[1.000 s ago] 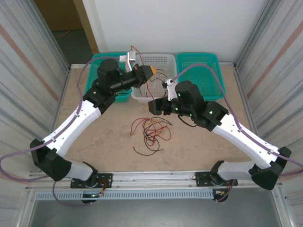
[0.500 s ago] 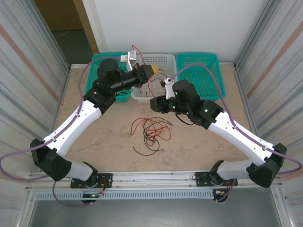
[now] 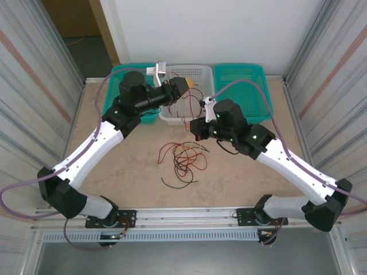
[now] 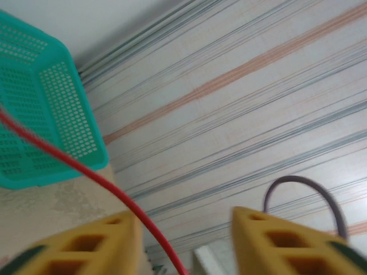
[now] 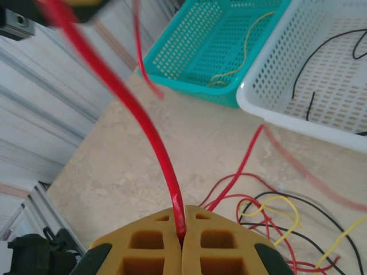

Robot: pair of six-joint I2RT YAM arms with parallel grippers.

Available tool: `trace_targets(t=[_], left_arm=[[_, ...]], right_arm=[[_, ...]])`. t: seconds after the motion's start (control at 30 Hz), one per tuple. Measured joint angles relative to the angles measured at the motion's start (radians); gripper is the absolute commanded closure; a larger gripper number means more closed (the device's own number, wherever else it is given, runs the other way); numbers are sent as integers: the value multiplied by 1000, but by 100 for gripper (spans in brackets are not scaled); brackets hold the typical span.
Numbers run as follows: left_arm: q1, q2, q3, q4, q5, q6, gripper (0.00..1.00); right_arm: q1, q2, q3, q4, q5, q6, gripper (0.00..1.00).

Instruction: Untangle the cables

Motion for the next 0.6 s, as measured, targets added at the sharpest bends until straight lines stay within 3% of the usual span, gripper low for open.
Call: trace_targets(t=[0.1, 0.33, 0.6], left_arm=[[0, 0, 0, -59, -20, 65, 2], [0, -40, -58, -186, -89, 188, 1], [-18, -113, -126, -372, -213, 351, 3]], right_arm=[[-2, -47, -12, -18, 25, 5, 100], [-47, -127, -12, -63, 80, 26, 100], [-178, -140, 7, -126, 98, 52, 100]])
